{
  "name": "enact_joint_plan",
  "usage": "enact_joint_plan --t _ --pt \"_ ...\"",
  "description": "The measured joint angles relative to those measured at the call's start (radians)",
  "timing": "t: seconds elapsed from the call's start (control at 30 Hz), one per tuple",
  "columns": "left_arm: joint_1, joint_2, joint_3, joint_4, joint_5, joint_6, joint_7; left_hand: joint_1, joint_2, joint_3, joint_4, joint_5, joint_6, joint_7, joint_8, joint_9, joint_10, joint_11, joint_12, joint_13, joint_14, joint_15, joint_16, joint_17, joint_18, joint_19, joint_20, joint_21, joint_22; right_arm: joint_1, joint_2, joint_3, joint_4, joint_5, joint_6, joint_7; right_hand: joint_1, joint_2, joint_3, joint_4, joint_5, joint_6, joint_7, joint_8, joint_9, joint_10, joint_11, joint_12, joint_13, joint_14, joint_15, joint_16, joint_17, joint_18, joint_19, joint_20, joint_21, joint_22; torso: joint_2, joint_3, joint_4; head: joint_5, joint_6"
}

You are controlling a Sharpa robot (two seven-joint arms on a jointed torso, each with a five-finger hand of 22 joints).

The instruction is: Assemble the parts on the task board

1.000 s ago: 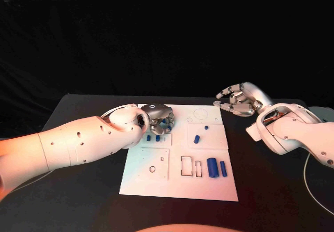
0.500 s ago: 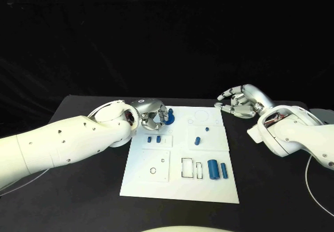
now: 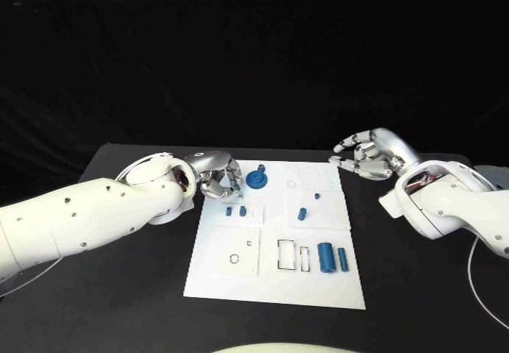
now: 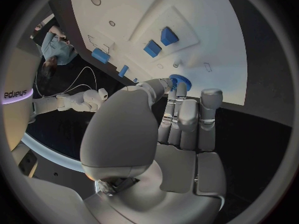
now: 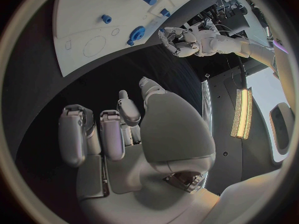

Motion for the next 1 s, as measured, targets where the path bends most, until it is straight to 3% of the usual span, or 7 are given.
enact_joint_plan --t 0.53,1.0 --pt "-0.021 0.021 -0.001 -0.026 0.007 0.026 -0.001 0.000 0.000 0.001 -0.001 0.000 0.000 0.000 0.000 0.000 0.000 0.000 0.000 -0.001 0.000 0.000 0.000 -0.001 0.000 0.000 0.000 0.000 0.000 -0.001 0.001 0.000 0.000 0.000 0.000 0.000 0.000 0.000 0.000 0.000 0.000 0.000 0.000 0.000 0.000 0.000 0.000 0.000 0.000 0.000 0.000 0.000 0.001 0.000 0.000 0.000 0.000 0.001 0.001 0.0003 -0.0029 0.003 -0.003" --pt "-0.025 0.039 -0.001 -0.049 -0.003 0.033 -0.003 0.000 0.000 0.003 -0.003 0.000 0.000 0.000 0.000 0.000 0.000 0.000 -0.004 -0.001 0.000 0.000 0.000 -0.003 0.000 0.000 0.000 0.000 -0.002 -0.001 0.001 0.000 0.002 0.000 0.000 0.000 0.000 0.000 0.000 0.000 0.000 0.000 0.000 0.000 0.000 0.000 0.000 0.000 0.000 0.000 0.000 0.000 0.001 0.000 0.000 0.000 0.000 0.001 0.001 0.0009 -0.0033 0.002 -0.004"
